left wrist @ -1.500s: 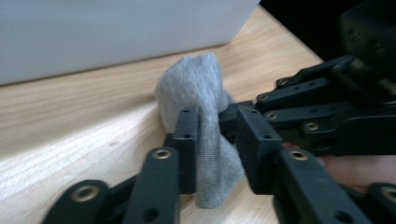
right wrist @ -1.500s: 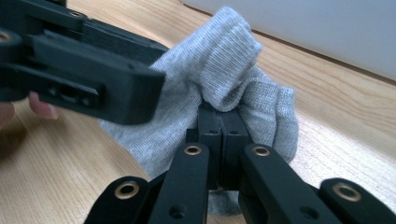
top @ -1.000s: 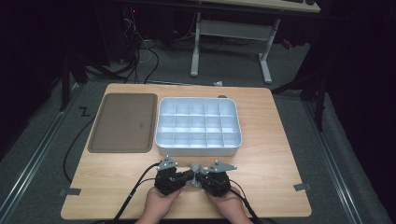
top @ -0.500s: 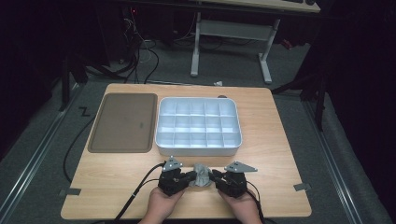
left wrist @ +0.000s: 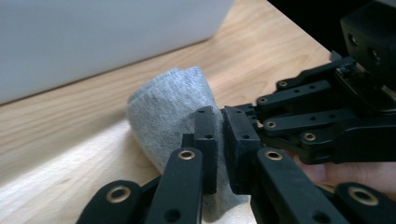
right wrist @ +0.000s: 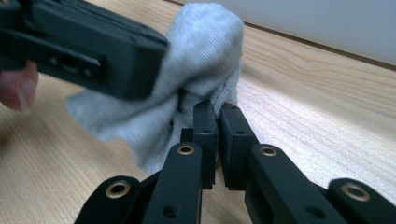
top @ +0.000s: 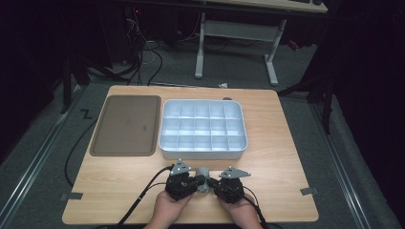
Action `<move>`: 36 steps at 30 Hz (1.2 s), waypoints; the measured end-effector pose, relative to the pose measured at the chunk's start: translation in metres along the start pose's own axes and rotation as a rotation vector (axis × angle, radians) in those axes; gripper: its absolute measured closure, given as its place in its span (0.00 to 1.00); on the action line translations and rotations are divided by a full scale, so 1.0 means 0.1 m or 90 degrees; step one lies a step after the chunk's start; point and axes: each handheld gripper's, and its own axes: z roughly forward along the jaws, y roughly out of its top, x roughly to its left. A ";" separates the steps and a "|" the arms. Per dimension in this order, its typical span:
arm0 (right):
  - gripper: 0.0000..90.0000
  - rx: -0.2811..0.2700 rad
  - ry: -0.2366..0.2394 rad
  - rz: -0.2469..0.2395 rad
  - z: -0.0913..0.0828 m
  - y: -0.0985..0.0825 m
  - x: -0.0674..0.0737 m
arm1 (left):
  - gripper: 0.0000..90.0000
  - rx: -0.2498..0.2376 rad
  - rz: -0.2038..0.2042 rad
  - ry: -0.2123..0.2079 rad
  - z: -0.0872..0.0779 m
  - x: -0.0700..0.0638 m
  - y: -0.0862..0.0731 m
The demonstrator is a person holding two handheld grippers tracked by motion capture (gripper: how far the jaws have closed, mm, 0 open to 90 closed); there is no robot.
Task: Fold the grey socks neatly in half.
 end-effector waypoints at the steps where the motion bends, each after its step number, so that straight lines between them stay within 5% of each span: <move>1: 0.96 0.001 0.001 -0.001 0.00 0.00 0.00 | 0.94 0.003 0.001 -0.003 0.02 -0.01 0.00; 13: 0.92 0.002 0.006 0.039 -0.12 -0.02 -0.10 | 0.94 0.014 -0.003 -0.004 0.12 0.01 -0.02; 18: 0.83 -0.041 0.013 0.069 -0.29 0.08 -0.18 | 0.94 0.017 0.011 -0.005 0.15 -0.03 -0.02; 26: 0.75 -0.047 0.038 0.129 -0.18 0.19 -0.24 | 0.94 0.015 0.027 -0.007 0.17 -0.07 -0.03; 33: 0.85 -0.023 0.024 0.110 -0.12 0.15 -0.24 | 0.89 0.006 0.021 -0.027 0.19 -0.07 -0.04; 36: 0.93 -0.010 0.009 0.085 -0.10 0.14 -0.24 | 0.79 -0.003 0.022 -0.050 0.16 -0.09 -0.04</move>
